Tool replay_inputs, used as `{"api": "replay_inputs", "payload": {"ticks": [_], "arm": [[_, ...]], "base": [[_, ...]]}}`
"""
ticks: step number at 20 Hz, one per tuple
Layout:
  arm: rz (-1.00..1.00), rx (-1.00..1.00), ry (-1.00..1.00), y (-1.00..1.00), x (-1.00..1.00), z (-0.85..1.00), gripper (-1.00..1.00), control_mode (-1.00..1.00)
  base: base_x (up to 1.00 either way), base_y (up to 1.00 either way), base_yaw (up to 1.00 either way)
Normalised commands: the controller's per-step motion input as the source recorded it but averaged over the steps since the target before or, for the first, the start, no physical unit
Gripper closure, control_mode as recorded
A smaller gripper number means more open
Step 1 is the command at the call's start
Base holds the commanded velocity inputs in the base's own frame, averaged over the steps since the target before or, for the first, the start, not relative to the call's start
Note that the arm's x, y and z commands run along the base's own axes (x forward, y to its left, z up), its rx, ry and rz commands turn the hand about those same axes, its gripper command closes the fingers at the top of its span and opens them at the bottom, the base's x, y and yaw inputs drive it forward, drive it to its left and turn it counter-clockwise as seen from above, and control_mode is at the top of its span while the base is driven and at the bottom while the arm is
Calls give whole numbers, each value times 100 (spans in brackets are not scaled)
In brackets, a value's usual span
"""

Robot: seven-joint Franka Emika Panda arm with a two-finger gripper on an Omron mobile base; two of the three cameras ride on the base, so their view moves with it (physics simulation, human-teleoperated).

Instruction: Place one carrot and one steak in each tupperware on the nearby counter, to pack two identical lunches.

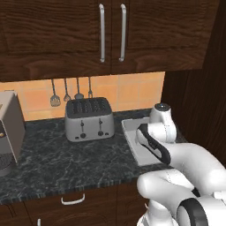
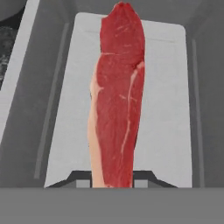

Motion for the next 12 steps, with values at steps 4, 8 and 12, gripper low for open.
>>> {"api": "replay_inputs", "payload": {"ticks": [4, 8, 12], "arm": [[0, 0, 2, -18, 58, -39, 100, -100], [0, 0, 2, -6, 43, -37, 100, -100], [0, 0, 1, 0, 29, -51, 100, -100]], "base": [[0, 0, 0], [0, 0, 0], [0, 0, 0]]}}
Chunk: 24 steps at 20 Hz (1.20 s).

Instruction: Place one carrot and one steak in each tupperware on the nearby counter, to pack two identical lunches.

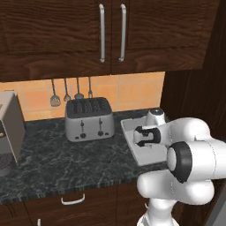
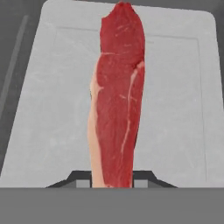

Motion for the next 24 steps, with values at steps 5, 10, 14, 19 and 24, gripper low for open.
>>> {"api": "replay_inputs", "payload": {"ticks": [5, 10, 14, 19, 24], "arm": [[0, 0, 4, 0, 26, -56, 100, -100], [0, 1, 3, 0, 8, -24, 100, -100], [0, 0, -5, 15, 4, 2, 100, -100], [0, 11, -20, 31, 0, -13, 100, -100], [0, 9, -12, 7, -4, -8, -100, -100]], "base": [[0, 0, 0], [4, 0, 0], [0, 0, 0], [0, 0, 0], [0, 0, 0]]}}
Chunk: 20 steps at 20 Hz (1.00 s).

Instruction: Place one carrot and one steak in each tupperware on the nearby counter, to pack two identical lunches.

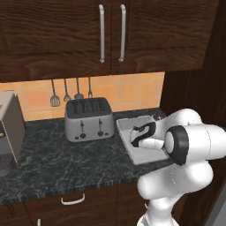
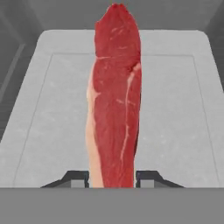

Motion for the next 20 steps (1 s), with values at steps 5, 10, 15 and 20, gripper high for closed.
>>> {"api": "replay_inputs", "payload": {"ticks": [5, 10, 15, 20], "arm": [[-2, -3, -6, 10, -12, 63, -100, -100], [0, -1, -4, 0, -25, 97, -100, -100], [-5, -1, 0, 0, -71, 80, -100, -100], [-5, 1, 1, 1, -54, 16, -100, -100]], "base": [[0, 0, 0], [0, 0, 0], [0, 0, 0], [0, 0, 0]]}}
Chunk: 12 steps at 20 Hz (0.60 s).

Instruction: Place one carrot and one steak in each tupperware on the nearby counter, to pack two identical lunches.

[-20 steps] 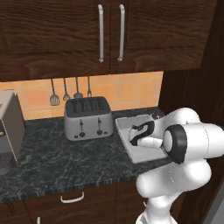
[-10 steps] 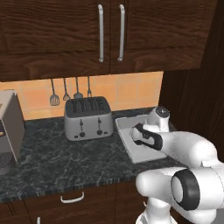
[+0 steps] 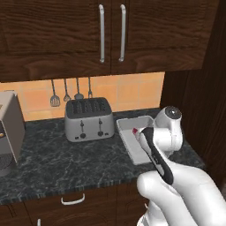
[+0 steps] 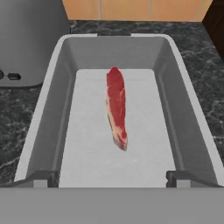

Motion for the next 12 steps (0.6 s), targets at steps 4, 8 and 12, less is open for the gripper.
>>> {"api": "replay_inputs", "payload": {"ticks": [4, 8, 12], "arm": [[-5, 5, 6, -4, -71, 11, -100, -100], [-8, 2, 2, -3, -94, 76, -100, -100], [-5, 0, 3, 0, -77, 91, -100, -100]], "base": [[0, 0, 0], [0, 0, 0], [0, 0, 0]]}}
